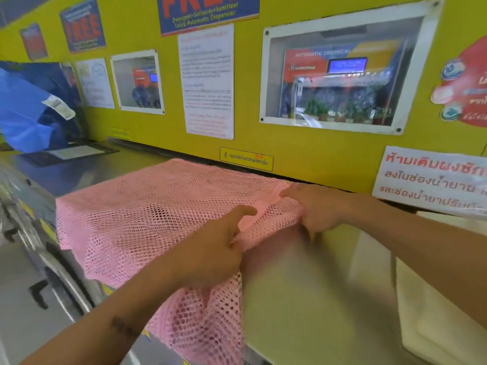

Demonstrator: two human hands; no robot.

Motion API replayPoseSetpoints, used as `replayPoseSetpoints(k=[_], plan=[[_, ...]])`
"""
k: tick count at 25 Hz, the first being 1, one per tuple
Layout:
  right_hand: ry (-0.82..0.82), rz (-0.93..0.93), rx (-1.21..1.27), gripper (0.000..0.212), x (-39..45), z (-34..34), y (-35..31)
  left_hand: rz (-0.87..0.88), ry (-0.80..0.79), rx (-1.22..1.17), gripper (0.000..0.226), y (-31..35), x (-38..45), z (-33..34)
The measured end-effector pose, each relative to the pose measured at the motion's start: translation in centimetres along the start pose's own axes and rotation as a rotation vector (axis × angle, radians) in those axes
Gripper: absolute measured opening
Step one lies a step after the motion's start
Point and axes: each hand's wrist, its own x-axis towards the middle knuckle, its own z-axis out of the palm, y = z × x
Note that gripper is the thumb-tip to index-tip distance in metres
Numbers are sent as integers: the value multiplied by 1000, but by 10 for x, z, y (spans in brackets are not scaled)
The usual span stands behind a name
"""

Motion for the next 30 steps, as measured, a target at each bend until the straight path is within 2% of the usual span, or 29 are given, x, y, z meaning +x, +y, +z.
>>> replayPoseSetpoints(k=[3, 5, 7, 10, 12, 15, 20, 22, 27, 30], plan=[[119, -8, -105, 74, 6, 0, -10, 90, 4, -243, 53, -18, -2, -16], [240, -34, -154, 49, 18, -4, -11, 193, 2, -376, 47, -28, -5, -29], [379, -27, -156, 27, 35, -18, -19, 214, 1, -453, 34, -41, -11, -43], [531, 22, -125, 28, 67, -46, -43, 186, 15, -457, 27, -69, -20, -68], [586, 27, -127, 22, 91, -59, -67, 157, 28, -442, 26, -97, -25, -88], [574, 27, -189, 12, 127, -75, -108, 104, 38, -443, 27, -151, -27, -120], [486, 64, -339, 12, 204, -105, -179, 28, 3, -442, 21, -242, -19, -187], [436, 60, -380, 12, 239, -111, -207, 5, 15, -403, 26, -276, -11, -212], [358, 105, -461, 13, 316, -112, -252, -39, 94, -256, 32, -349, 21, -258], [356, 127, -447, 14, 358, -118, -269, -82, 214, -181, 36, -378, 48, -284]])
